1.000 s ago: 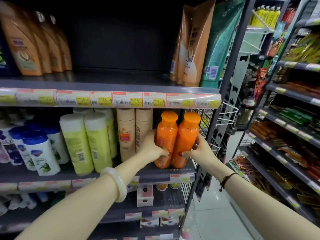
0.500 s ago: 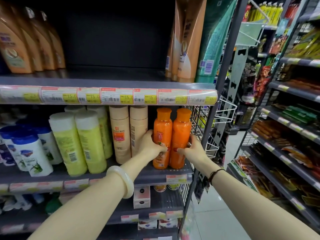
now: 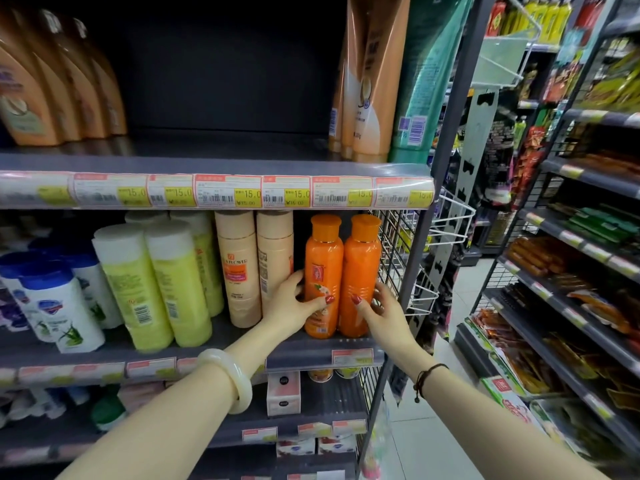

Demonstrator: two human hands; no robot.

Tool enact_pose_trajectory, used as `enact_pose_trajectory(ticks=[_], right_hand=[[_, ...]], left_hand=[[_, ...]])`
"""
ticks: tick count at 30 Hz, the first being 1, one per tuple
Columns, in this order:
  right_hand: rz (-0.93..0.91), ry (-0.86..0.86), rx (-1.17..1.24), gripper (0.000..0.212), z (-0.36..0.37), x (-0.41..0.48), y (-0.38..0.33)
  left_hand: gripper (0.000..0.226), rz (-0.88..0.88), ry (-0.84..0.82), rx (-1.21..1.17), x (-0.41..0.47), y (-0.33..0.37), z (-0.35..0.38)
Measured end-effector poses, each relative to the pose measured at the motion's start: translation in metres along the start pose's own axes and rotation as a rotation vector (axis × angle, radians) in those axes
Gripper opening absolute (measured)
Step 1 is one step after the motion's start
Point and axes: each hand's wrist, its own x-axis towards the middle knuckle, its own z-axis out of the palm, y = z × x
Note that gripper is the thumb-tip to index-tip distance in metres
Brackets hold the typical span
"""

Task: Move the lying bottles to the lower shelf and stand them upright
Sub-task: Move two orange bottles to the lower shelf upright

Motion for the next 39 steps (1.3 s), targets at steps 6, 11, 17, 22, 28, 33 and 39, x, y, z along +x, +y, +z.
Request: enact_pose_trajectory(ticks=[6, 11, 17, 22, 28, 33, 39], right_hand=[[-0.025, 0.068, 0.057, 0.051, 0.007, 0.001, 0.005], [-0.033, 0.091, 0.065, 0.053, 0.011, 0.010, 0.006], [-0.054, 0.086, 0.047, 0.055, 0.011, 0.018, 0.009], [-0.080, 0.083, -0.059, 0.048, 0.010, 0.016, 0.005], [0.013, 0.073, -0.532, 0.025, 0.003, 0.006, -0.004], [-0.044, -0.115, -0.981, 0.028, 0.017, -0.019, -0.031], [-0.113, -0.241, -1.104, 0.038, 0.060, -0.028, -0.070]], left_hand=[[0.059, 0.036, 0.041, -0.062, 0.001, -0.009, 0.007], [0.060, 0.043, 0.096, -0.060, 0.009, -0.009, 0.013], [0.062, 0.030, 0.114, -0.024, 0.014, -0.010, 0.016], [0.065, 0.031, 0.078, 0.026, 0.010, -0.006, 0.014], [0.057, -0.046, 0.032, 0.206, 0.003, 0.000, -0.001], [0.051, -0.053, -0.001, 0.540, -0.015, -0.005, -0.042], [0.034, -0.041, 0.042, 0.728, -0.029, -0.006, -0.095]])
